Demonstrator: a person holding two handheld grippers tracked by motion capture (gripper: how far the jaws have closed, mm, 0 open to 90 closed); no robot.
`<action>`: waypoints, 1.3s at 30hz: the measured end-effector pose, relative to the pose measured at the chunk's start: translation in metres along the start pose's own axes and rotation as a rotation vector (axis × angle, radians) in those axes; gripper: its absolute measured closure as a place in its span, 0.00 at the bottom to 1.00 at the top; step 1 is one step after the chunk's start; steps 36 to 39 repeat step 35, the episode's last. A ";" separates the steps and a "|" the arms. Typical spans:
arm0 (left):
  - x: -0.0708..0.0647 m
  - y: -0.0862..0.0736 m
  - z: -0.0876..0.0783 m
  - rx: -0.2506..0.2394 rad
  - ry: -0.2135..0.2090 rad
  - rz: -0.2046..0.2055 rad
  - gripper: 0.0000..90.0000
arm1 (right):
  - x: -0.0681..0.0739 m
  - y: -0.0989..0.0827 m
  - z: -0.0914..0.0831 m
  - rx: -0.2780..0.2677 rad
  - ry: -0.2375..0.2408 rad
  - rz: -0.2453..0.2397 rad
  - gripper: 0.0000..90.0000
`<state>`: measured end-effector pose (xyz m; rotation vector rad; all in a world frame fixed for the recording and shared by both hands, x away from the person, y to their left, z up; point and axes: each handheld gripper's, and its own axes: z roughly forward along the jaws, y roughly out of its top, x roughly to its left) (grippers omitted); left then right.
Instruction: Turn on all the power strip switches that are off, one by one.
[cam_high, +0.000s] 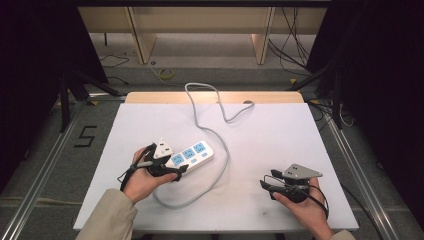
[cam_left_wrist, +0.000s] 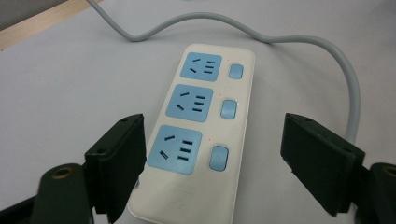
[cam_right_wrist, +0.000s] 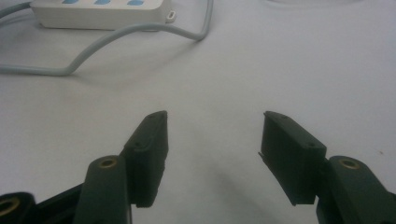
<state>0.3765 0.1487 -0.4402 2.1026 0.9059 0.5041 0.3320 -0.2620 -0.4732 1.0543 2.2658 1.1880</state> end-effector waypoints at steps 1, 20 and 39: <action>0.000 -0.002 -0.002 -0.004 0.001 0.000 0.23 | 0.000 0.000 0.000 0.000 0.000 0.000 0.47; 0.012 -0.042 -0.027 -0.033 0.053 -0.057 0.19 | -0.001 0.000 0.000 -0.004 -0.004 0.003 0.46; 0.013 -0.046 -0.029 -0.029 0.076 -0.062 0.18 | -0.001 0.000 0.000 -0.006 -0.007 0.003 0.46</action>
